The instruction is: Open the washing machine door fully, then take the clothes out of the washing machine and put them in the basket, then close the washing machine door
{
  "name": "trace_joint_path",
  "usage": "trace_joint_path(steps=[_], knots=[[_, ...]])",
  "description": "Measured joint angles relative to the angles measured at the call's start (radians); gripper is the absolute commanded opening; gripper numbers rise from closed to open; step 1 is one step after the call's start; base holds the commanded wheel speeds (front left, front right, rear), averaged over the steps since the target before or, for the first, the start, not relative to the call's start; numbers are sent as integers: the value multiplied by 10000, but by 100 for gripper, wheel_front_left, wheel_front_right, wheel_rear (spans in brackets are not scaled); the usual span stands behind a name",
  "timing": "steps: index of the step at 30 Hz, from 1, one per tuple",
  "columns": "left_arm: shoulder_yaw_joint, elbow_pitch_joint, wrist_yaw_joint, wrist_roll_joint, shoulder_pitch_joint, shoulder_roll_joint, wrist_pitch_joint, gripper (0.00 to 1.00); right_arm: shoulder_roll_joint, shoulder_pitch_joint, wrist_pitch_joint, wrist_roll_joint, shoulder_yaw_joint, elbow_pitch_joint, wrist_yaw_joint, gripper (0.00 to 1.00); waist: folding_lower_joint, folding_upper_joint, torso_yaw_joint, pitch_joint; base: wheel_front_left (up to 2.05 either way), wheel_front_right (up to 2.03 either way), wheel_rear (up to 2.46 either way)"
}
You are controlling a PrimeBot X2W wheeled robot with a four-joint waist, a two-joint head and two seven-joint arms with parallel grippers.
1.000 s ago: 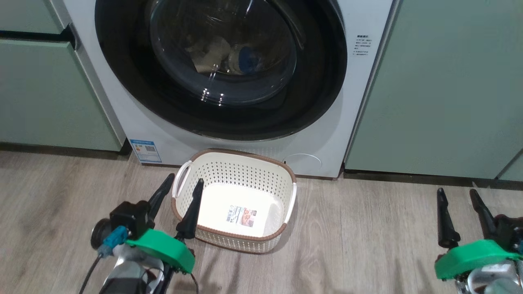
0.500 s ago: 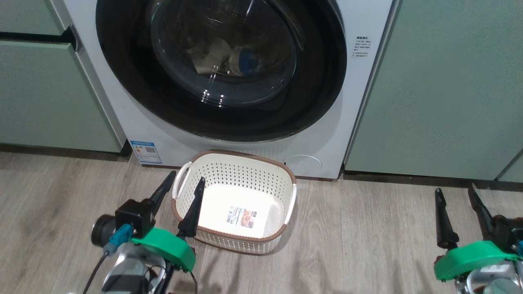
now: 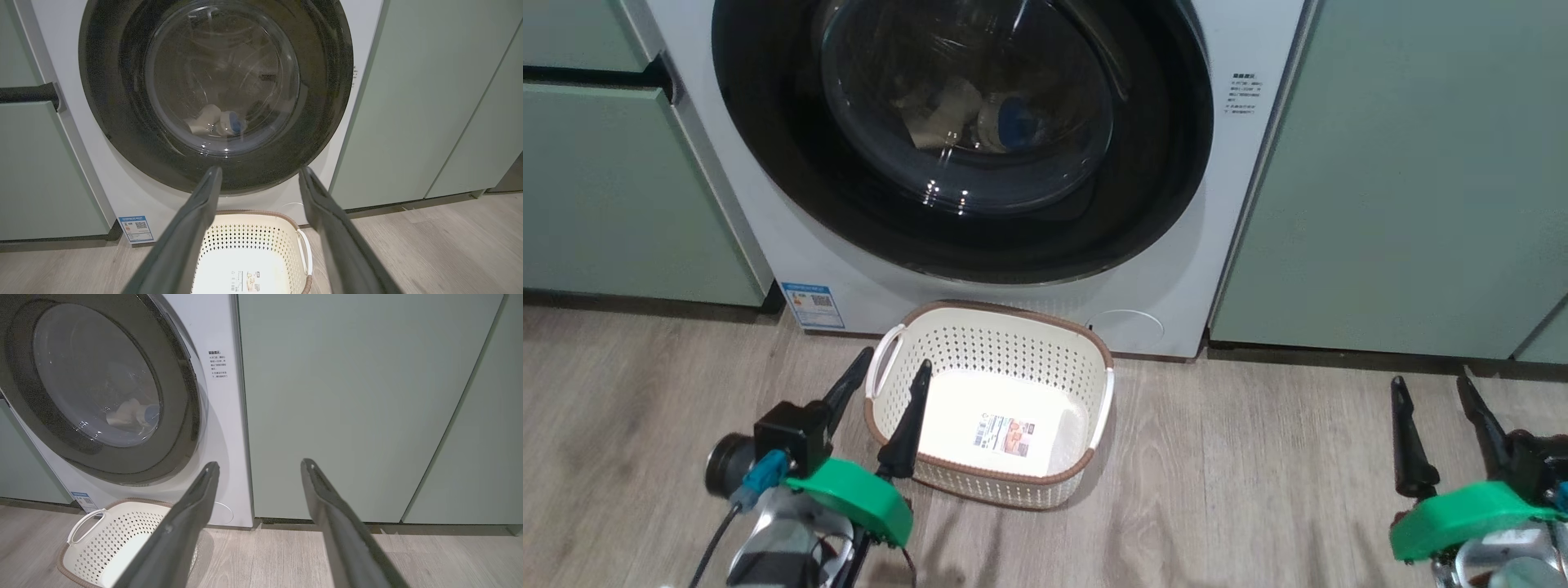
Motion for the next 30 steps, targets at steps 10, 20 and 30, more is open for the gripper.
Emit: trace_joint_path(steps=[10, 20, 30], knots=[[-19, 82, 27, 2, -2, 2, 0, 100, 12, 0, 0, 2, -27, 0, 0, 100, 0, 0, -18, -4, 0, 0, 0], [-67, 63, 84, 2, -2, 2, 0, 100, 25, -3, 0, 52, -153, -82, 0, 0, 0, 0, -21, 12, 0, 0, 0], [-82, -33, 123, 2, -2, 4, 0, 100, 29, -9, 0, 426, -161, -21, 0, 0, 0, 0, 2, 110, 0, 0, 0]])
